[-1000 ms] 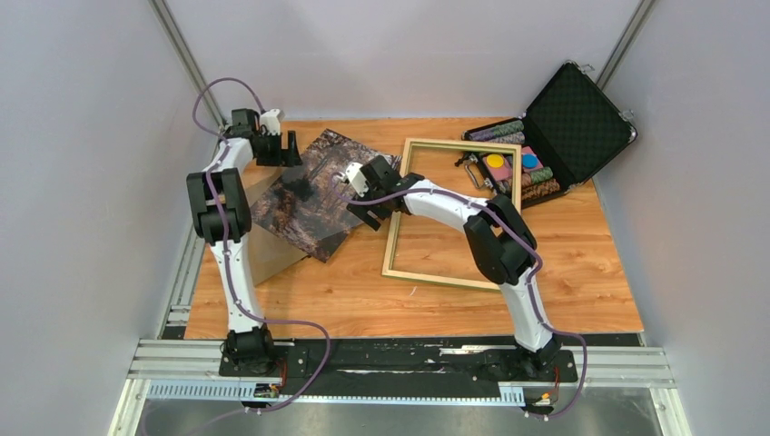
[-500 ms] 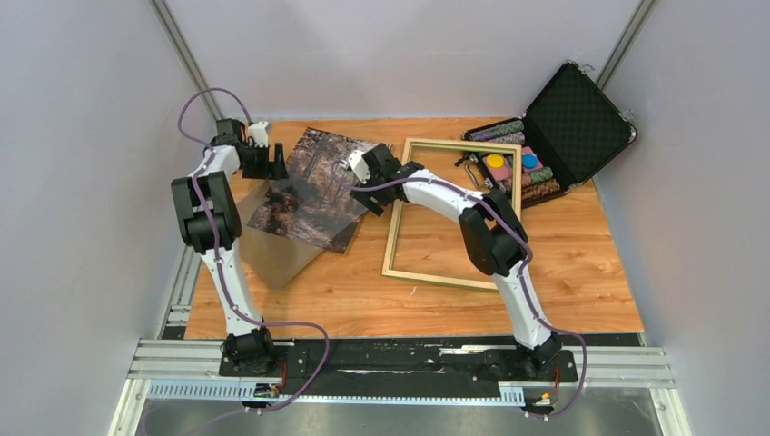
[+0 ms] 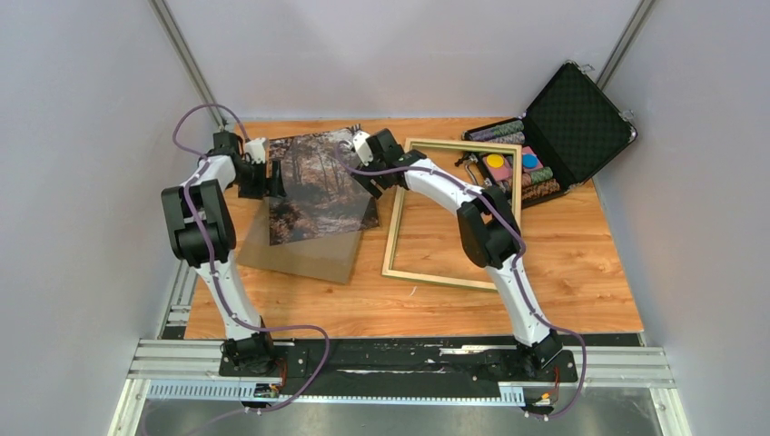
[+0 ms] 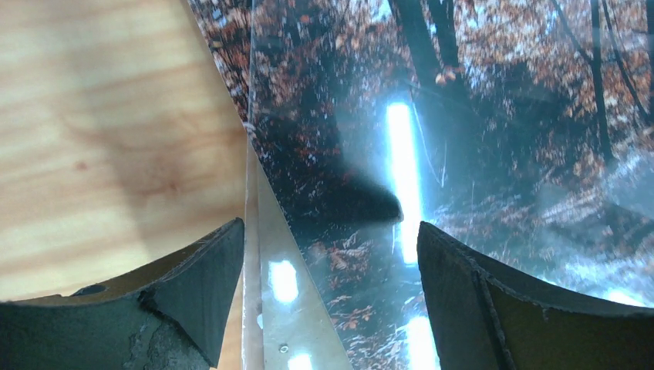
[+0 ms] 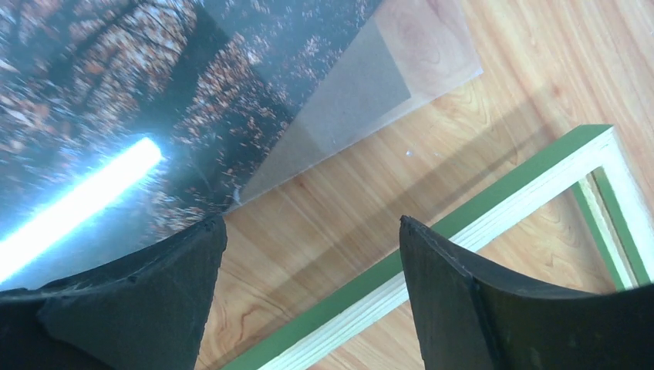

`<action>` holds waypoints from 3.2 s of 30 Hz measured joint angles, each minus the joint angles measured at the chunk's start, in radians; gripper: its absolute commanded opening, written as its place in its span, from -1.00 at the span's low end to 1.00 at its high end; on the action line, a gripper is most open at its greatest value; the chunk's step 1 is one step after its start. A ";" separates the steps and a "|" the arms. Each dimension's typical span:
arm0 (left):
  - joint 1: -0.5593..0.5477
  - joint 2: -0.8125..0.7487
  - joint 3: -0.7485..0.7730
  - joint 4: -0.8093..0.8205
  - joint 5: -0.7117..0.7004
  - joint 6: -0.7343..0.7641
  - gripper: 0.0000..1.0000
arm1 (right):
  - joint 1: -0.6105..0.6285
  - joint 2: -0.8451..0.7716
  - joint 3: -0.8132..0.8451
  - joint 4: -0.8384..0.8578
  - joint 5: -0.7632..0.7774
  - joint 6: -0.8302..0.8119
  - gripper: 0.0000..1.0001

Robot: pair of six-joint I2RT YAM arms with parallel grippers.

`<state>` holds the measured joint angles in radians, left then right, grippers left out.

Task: Put the photo into the frame
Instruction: Adjust the photo frame item at the center of the board, then pick up the photo frame item at the center of the board.

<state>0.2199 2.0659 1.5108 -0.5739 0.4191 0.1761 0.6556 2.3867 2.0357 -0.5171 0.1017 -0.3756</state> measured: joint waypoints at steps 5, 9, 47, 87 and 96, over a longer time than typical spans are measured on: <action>0.001 -0.045 -0.054 -0.021 -0.019 -0.041 0.80 | 0.000 -0.002 0.003 0.027 -0.006 0.042 0.67; 0.006 -0.060 -0.067 -0.023 -0.051 -0.063 0.82 | -0.008 -0.026 -0.009 0.028 -0.014 0.094 0.67; 0.018 -0.108 -0.090 0.054 0.002 -0.102 0.84 | -0.143 0.082 0.105 -0.018 -0.597 0.775 0.51; 0.018 -0.006 0.007 0.074 0.134 -0.099 0.73 | -0.140 0.114 0.098 -0.018 -0.574 0.810 0.50; 0.023 -0.006 0.016 0.036 0.168 -0.087 0.70 | -0.139 0.114 0.098 -0.018 -0.576 0.812 0.49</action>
<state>0.2432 2.0594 1.5269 -0.5381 0.5873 0.0891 0.5167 2.5011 2.1338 -0.5346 -0.4740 0.4362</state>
